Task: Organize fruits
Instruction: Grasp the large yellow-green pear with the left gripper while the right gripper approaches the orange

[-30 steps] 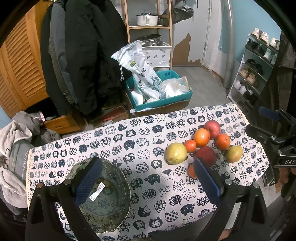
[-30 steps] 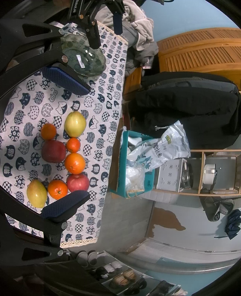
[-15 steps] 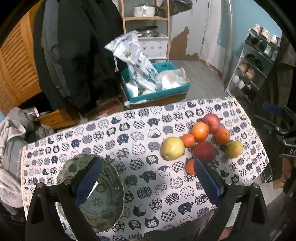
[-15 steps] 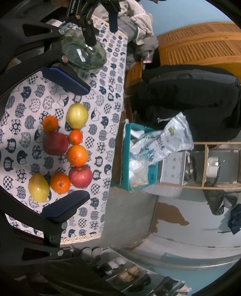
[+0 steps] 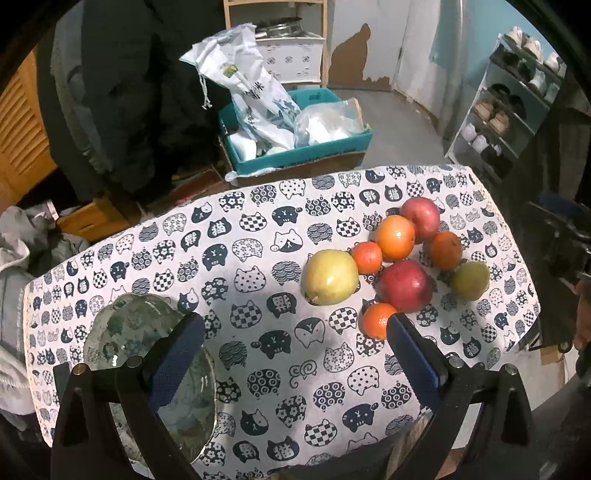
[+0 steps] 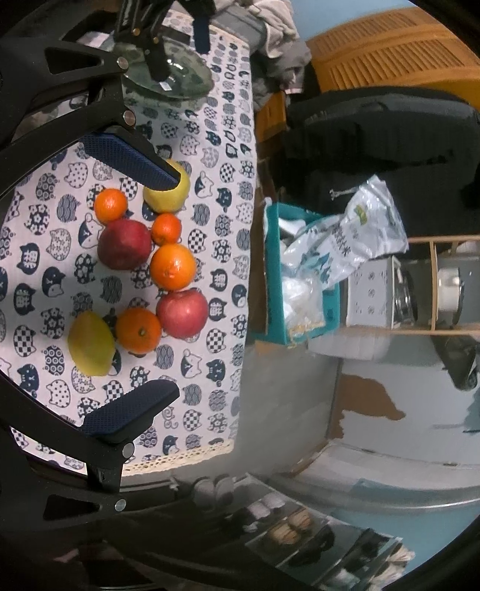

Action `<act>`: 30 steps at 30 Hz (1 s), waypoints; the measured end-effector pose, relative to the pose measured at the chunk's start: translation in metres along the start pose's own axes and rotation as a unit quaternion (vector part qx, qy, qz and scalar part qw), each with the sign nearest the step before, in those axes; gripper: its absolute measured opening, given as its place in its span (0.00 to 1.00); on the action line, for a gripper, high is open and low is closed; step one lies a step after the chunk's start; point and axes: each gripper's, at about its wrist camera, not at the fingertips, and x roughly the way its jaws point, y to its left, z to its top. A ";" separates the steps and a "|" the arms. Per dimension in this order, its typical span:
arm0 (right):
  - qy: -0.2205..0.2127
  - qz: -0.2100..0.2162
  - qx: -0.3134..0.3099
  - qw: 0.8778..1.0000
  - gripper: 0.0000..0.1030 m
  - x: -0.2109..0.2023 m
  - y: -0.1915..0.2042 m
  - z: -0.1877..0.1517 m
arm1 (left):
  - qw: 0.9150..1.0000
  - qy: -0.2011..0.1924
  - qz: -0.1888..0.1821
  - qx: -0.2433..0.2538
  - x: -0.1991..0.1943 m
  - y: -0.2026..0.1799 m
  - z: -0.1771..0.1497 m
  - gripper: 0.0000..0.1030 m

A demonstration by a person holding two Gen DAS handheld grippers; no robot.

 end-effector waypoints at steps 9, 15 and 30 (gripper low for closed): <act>0.045 -0.008 0.031 0.998 0.97 0.043 -0.025 -0.003 | 1.000 0.026 0.002 -0.005 0.036 -0.009 0.018 0.97; 0.067 -0.004 0.055 0.996 0.97 0.065 -0.041 -0.002 | 0.999 0.037 -0.006 -0.002 0.058 -0.017 0.032 0.97; 0.109 -0.016 0.060 0.992 0.97 0.103 -0.056 -0.012 | 0.997 0.075 -0.013 -0.001 0.105 -0.026 0.038 0.97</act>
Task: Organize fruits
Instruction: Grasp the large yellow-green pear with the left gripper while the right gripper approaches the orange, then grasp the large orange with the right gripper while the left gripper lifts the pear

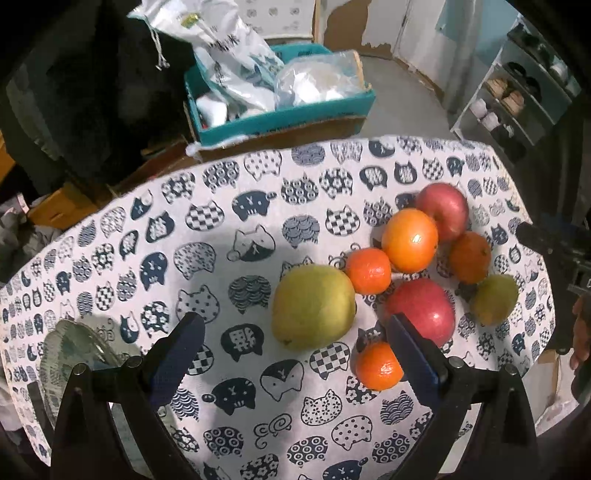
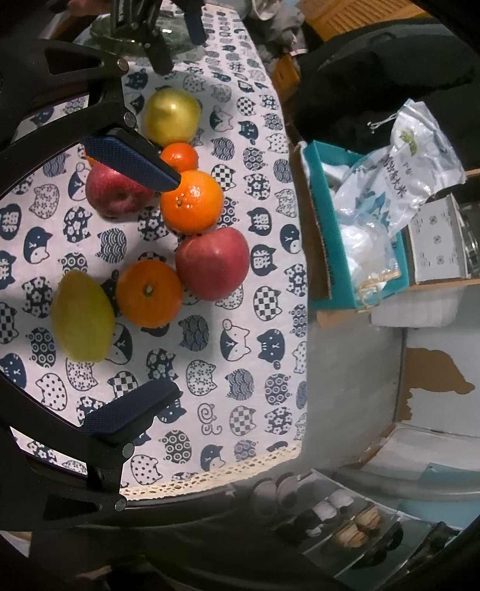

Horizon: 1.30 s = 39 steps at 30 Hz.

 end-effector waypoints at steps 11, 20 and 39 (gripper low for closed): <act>0.039 0.000 -0.017 0.999 0.97 0.028 0.006 -0.005 | 0.999 0.041 -0.006 -0.012 0.042 0.005 0.002 0.97; 0.082 -0.012 -0.032 0.996 0.97 0.060 0.004 -0.010 | 0.998 0.056 -0.022 -0.017 0.065 0.006 0.003 0.97; 0.124 -0.027 -0.048 0.991 0.97 0.097 0.003 -0.016 | 0.995 0.072 -0.062 0.011 0.090 -0.013 0.002 0.67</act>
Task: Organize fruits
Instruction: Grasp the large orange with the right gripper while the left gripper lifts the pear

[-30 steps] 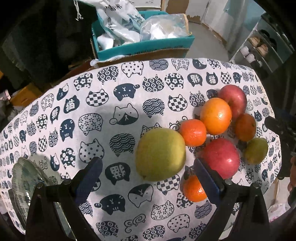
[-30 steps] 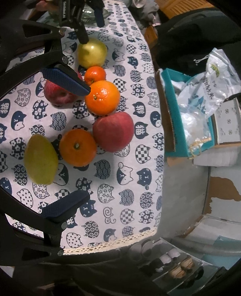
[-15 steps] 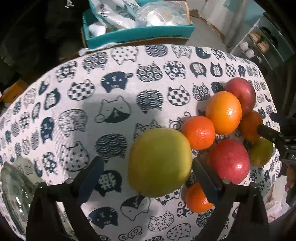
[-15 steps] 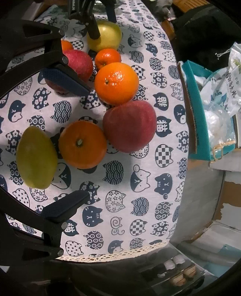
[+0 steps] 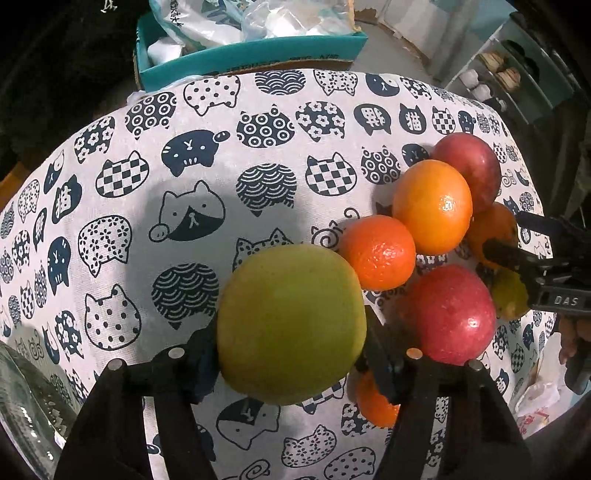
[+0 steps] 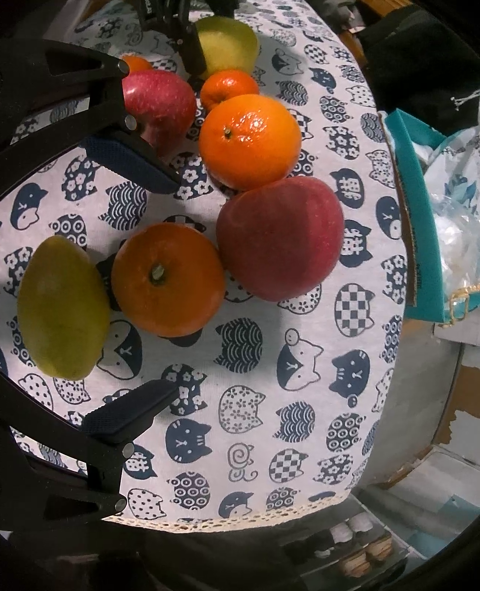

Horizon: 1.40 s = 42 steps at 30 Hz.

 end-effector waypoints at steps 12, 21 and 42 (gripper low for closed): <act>0.003 0.001 -0.025 1.000 0.64 0.014 0.006 0.005 | 1.000 -0.013 0.007 0.014 -0.009 -0.002 -0.011 0.67; -0.035 -0.012 -0.027 0.999 0.63 0.005 0.005 -0.013 | 0.999 -0.040 0.010 0.015 -0.029 -0.006 -0.018 0.67; -0.175 0.022 -0.015 0.984 0.63 -0.117 0.037 -0.019 | 0.989 -0.144 0.020 0.013 -0.125 -0.003 -0.043 0.67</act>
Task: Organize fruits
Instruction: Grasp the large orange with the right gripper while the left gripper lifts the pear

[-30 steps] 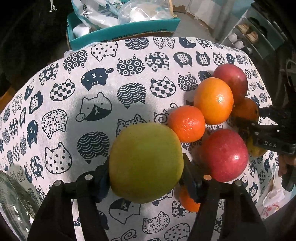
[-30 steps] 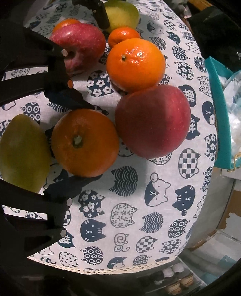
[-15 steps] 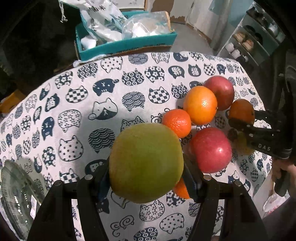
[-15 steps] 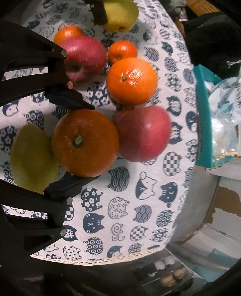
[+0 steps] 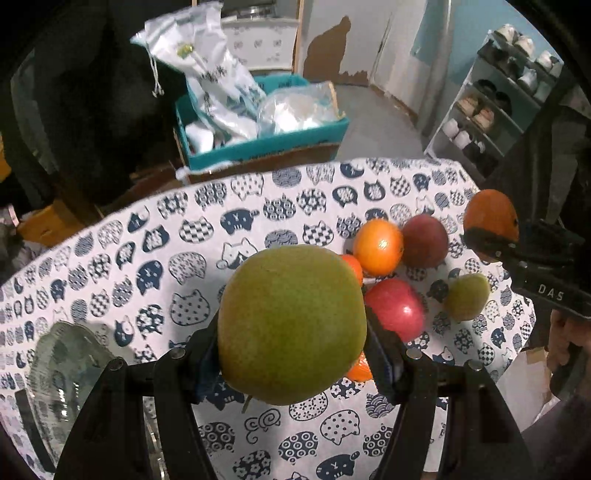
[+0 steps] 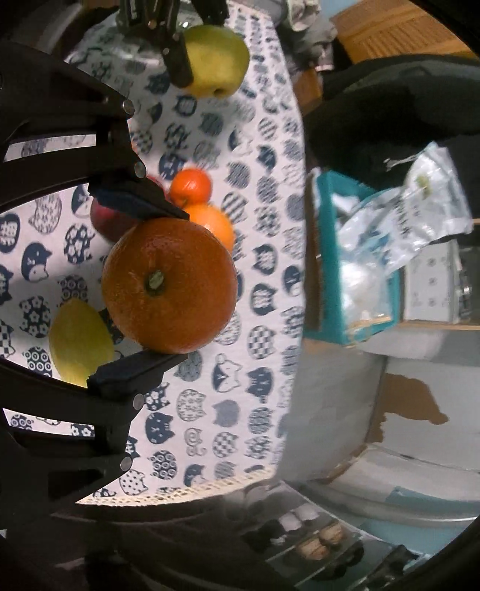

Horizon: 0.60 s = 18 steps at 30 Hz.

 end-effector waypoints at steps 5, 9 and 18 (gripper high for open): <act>-0.027 0.006 -0.001 1.000 0.63 -0.025 0.007 0.010 | 0.999 -0.031 0.003 0.018 -0.029 -0.004 -0.001 0.67; -0.047 0.013 -0.003 0.999 0.63 -0.042 0.013 0.014 | 0.999 -0.047 -0.003 0.024 -0.046 -0.004 -0.002 0.67; -0.084 0.026 -0.018 0.996 0.63 -0.075 0.030 0.021 | 0.997 -0.073 -0.010 0.020 -0.079 -0.001 -0.007 0.67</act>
